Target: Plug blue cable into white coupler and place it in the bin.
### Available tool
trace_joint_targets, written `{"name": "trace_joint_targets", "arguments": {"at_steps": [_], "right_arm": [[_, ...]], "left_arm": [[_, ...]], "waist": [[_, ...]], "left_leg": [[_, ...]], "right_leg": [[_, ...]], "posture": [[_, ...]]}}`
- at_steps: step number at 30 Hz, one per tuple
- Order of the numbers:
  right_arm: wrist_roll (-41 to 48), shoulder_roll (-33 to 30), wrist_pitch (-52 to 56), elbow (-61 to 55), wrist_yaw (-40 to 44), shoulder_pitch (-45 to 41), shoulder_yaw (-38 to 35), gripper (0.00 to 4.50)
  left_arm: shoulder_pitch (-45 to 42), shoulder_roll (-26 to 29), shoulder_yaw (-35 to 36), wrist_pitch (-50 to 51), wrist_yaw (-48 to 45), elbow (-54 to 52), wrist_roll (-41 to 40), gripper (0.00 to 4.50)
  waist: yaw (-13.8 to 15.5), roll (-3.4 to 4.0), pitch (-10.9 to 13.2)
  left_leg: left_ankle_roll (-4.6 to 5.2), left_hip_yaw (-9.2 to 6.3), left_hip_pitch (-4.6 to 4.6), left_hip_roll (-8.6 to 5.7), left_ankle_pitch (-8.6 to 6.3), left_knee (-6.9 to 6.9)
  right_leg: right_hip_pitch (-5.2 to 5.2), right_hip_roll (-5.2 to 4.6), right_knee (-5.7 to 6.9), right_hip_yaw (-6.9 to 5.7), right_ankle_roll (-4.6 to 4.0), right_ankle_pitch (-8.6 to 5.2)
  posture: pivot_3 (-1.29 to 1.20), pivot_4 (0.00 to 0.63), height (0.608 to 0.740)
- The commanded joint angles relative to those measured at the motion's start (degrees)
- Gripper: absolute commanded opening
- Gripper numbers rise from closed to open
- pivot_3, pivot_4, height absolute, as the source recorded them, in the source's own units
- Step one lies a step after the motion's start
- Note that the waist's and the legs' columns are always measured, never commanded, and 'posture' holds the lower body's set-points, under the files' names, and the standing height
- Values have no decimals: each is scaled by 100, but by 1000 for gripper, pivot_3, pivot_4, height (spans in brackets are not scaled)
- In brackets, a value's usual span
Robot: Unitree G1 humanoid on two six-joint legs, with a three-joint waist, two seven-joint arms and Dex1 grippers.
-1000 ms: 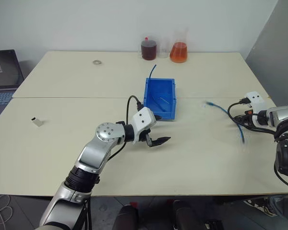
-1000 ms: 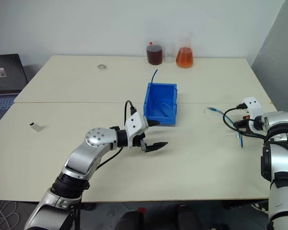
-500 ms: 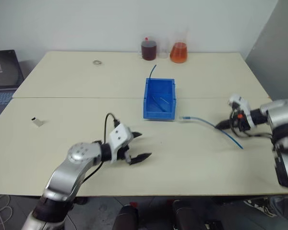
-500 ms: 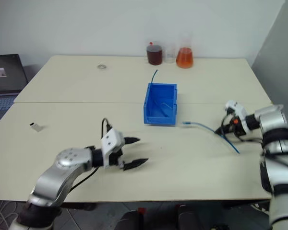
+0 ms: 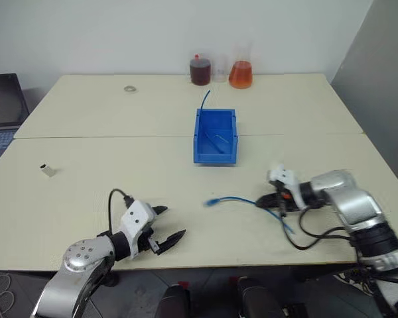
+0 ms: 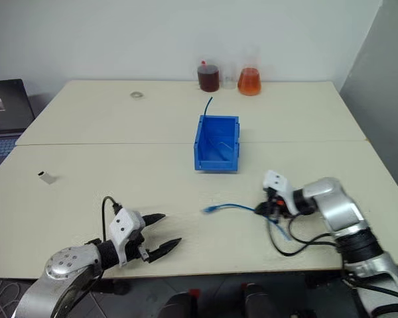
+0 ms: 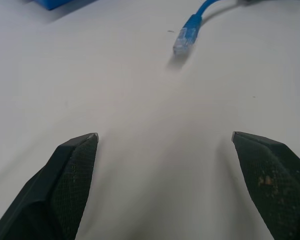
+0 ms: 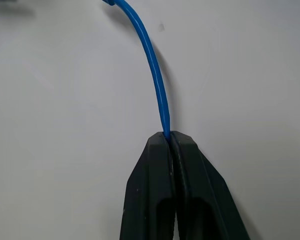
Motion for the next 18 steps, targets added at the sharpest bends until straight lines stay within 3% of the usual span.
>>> {"name": "trace_joint_targets", "arguments": {"at_steps": [1,9,18], "right_arm": [[101,280,384,-689,-538,-131,77,25],[-84,699,141,-766,-1236,56,652,25],[-27,1143,89,-333,-1538,-157,1057,25]], "left_arm": [[665,-209,532,-297,338,-232,-30,4500],[1029,-1085,1162,-184,1355,-109,-230,4500],[1333,-1160,975,-113,1330,-435,-324,4500]], "waist": [[5,0,0],[45,-11,-6],[1,-14,-8]], "left_leg": [[0,0,0,0,0,0],[0,3,-1,-3,-1,1],[0,4,1,-1,-2,-1]], "right_leg": [[-1,-1,-1,0,-4,2],[1,-4,-8,-1,6,-5],[0,-1,-7,0,3,-7]], "posture": [[0,150,740],[0,150,740],[0,150,740]]}}
